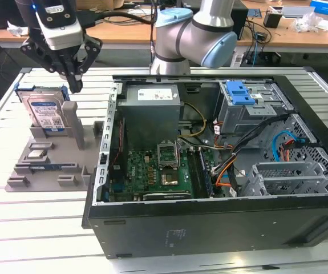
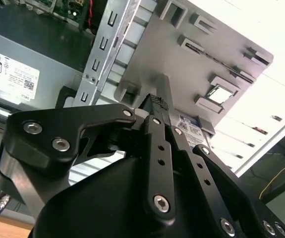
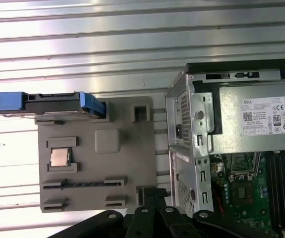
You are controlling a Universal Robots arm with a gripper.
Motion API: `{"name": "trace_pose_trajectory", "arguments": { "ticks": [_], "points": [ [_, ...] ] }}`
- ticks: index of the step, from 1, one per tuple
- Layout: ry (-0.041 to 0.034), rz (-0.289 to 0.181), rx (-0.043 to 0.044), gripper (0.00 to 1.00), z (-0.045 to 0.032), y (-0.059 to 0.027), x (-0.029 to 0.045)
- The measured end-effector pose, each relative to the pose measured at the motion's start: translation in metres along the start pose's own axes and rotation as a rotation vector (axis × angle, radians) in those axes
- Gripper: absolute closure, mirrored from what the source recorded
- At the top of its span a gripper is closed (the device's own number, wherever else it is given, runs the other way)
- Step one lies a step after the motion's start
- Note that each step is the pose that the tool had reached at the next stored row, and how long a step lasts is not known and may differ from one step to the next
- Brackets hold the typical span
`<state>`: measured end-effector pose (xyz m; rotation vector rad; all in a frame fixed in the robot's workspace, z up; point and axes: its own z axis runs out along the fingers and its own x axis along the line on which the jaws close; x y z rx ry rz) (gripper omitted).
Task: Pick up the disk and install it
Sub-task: 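Reach for the disk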
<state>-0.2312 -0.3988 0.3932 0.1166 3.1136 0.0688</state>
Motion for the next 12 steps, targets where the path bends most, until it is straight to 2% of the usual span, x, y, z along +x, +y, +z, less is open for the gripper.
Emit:
{"name": "trace_pose_trajectory", "arguments": {
  "ticks": [7,12],
  "points": [
    [0.0001,0.000,0.0000,0.89,-0.0005,-0.0008,0.0229],
    [0.0000,0.000,0.0000,0.89,-0.0004,0.0008,0.0335]
  ]
}}
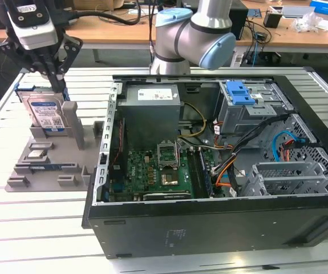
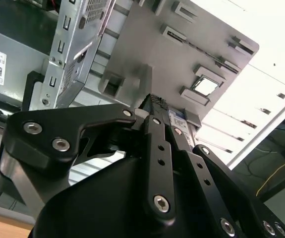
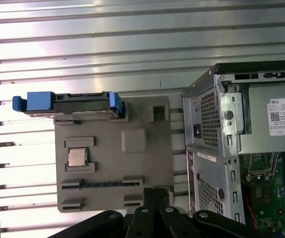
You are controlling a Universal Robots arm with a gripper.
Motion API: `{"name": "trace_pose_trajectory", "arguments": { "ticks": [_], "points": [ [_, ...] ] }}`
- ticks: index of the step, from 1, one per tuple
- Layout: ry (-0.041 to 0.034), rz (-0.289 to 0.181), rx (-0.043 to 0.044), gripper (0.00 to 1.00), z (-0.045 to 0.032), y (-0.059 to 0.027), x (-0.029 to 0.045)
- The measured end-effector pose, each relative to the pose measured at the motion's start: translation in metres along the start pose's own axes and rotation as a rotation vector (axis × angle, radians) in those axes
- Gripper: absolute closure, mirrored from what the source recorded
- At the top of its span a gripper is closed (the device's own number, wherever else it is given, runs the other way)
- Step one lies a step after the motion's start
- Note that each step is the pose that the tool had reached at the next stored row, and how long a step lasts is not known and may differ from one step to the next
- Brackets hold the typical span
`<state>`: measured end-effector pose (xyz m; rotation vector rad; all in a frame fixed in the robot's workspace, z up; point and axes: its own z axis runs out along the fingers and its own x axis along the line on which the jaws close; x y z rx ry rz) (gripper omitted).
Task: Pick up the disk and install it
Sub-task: 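Reach for the disk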
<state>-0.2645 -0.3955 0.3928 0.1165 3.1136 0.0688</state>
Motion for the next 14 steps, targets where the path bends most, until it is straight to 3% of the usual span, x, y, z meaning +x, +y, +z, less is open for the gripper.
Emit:
{"name": "trace_pose_trajectory", "arguments": {
  "ticks": [5,8,14],
  "points": [
    [0.0001,0.000,0.0001,0.89,0.0002,0.0060,0.0152],
    [0.0001,0.000,0.0001,0.89,0.0001,0.0071,0.0321],
    [0.0001,0.000,0.0001,0.89,-0.0001,0.0079,0.0567]
  ]
}}
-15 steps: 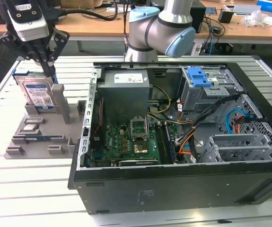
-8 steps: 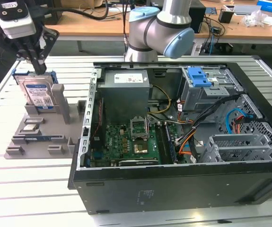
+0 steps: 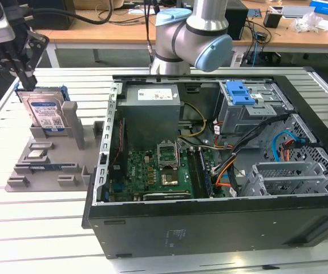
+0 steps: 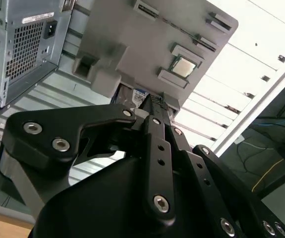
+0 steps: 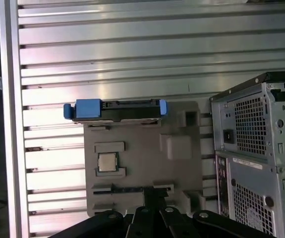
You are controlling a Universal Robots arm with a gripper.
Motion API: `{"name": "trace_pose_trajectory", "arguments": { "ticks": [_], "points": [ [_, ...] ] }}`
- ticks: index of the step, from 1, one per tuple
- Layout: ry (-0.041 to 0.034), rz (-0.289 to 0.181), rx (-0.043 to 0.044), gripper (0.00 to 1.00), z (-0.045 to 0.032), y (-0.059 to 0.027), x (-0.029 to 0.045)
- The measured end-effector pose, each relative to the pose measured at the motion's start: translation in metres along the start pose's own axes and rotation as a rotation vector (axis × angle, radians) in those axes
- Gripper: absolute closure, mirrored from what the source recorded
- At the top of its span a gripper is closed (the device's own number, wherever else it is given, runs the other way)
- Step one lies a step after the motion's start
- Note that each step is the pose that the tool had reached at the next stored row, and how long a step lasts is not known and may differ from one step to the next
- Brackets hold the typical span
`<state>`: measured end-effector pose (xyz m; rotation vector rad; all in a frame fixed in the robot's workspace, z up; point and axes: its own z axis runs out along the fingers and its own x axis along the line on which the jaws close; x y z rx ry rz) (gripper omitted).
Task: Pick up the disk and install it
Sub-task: 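Reach for the disk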
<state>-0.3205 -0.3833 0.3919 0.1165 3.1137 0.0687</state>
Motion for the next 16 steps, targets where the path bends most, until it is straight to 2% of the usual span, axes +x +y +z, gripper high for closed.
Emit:
{"name": "trace_pose_trajectory", "arguments": {
  "ticks": [6,16],
  "points": [
    [0.0000,0.000,0.0001,0.89,-0.0003,0.0012,0.0310],
    [-0.0002,0.000,-0.0001,0.89,0.0001,0.0063,0.0640]
  ]
}}
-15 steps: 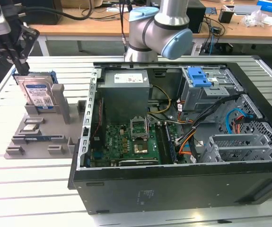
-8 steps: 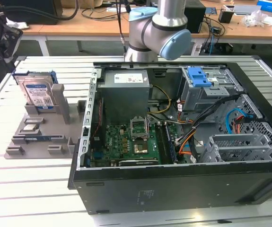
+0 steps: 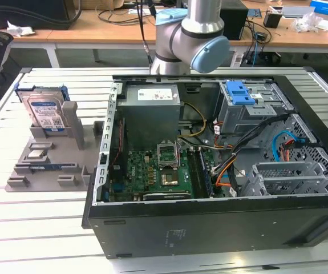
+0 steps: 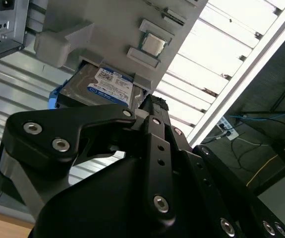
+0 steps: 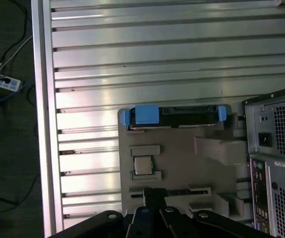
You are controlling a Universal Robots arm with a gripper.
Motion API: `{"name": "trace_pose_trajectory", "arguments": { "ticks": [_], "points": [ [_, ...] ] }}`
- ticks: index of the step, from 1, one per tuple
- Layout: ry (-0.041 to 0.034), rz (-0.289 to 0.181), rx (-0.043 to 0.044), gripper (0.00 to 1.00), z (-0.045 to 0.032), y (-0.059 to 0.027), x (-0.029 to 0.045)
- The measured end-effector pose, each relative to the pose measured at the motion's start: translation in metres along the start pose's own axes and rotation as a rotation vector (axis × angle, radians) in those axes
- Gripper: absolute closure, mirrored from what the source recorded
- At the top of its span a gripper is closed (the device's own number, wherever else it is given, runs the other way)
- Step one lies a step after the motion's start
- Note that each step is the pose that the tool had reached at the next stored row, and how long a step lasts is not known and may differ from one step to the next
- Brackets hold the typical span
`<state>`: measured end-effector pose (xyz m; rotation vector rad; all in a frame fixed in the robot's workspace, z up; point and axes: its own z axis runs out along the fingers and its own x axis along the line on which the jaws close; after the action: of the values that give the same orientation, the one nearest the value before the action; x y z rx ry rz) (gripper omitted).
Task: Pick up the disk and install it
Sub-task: 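Reach for the disk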
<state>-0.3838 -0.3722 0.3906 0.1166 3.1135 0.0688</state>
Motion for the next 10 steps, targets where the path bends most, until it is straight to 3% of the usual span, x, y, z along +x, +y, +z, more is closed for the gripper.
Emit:
{"name": "trace_pose_trajectory", "arguments": {
  "ticks": [2,4,8,9,10],
  "points": [
    [0.0002,0.000,0.0002,0.89,0.0003,0.0016,0.0047],
    [0.0001,0.000,0.0005,0.89,0.0014,0.0072,0.0139],
    [-0.0001,0.000,0.0022,0.89,0.0035,0.0211,0.0164],
    [-0.0003,-0.001,0.0071,0.89,0.0039,0.0242,0.0165],
    [-0.0011,-0.001,0.0187,0.89,0.0044,0.0264,0.0160]
  ]
}}
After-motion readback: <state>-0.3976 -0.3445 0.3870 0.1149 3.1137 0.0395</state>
